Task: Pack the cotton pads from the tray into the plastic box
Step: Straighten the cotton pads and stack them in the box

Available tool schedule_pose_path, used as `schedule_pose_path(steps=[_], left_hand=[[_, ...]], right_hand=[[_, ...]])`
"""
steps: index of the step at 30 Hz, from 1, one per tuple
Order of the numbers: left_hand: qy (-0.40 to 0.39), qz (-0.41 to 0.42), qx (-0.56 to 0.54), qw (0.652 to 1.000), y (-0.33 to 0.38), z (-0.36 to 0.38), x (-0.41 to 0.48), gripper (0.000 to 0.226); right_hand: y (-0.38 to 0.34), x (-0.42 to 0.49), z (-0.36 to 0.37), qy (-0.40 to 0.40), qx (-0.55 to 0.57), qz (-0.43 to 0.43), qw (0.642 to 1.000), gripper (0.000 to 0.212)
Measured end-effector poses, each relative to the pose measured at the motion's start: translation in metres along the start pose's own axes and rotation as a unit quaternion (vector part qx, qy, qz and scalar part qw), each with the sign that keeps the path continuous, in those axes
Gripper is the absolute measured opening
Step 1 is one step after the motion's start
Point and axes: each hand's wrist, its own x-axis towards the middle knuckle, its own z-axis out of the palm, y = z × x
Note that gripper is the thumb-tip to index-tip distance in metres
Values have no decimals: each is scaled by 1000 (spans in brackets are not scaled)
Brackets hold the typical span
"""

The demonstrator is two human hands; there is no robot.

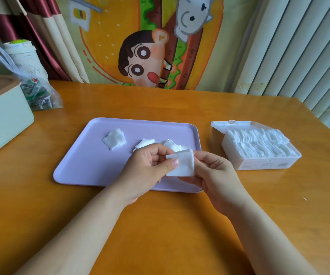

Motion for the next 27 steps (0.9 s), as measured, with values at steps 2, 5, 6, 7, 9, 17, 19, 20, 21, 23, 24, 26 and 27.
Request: schedule_pose_path(steps=[2, 5, 6, 7, 9, 17, 19, 20, 21, 23, 24, 26, 27], left_hand=[[20, 1, 2, 1000, -1, -2, 1, 9], [21, 1, 8, 1000, -3, -2, 3, 8], [19, -1, 8, 1000, -4, -1, 3, 8], [18, -1, 8, 1000, -4, -1, 3, 8], [20, -2, 7, 1000, -4, -1, 4, 9], [67, 39, 86, 993, -13, 6, 9, 10], [94, 99, 191, 972, -19, 5, 14, 12], [107, 133, 265, 949, -22, 3, 17, 16], [111, 159, 331, 923, -24, 1, 19, 21], [98, 171, 410, 891, -29, -1, 23, 34], [86, 166, 425, 886, -30, 0, 25, 38], [75, 157, 429, 886, -32, 1, 27, 37], [79, 150, 423, 890, -33, 1, 28, 36]], right_hand=[[0, 0, -1, -5, 11, 7, 1000, 21], [2, 1, -2, -10, 8, 11, 1000, 21], [3, 1, -2, -12, 7, 11, 1000, 21], [4, 2, -2, -12, 5, 9, 1000, 21], [4, 1, -1, -14, 5, 8, 1000, 20], [-2, -1, 0, -18, -23, 14, 999, 26], [1, 0, 2, 47, -65, -15, 997, 12], [2, 1, 2, 93, -74, -31, 992, 4], [4, 3, 0, 137, -87, -50, 986, 2], [4, 7, -4, 195, -107, -81, 972, 3], [3, 8, -6, 211, -107, -91, 967, 4], [4, 9, -8, 230, -109, -100, 962, 6], [4, 9, -9, 237, -120, -102, 959, 5]])
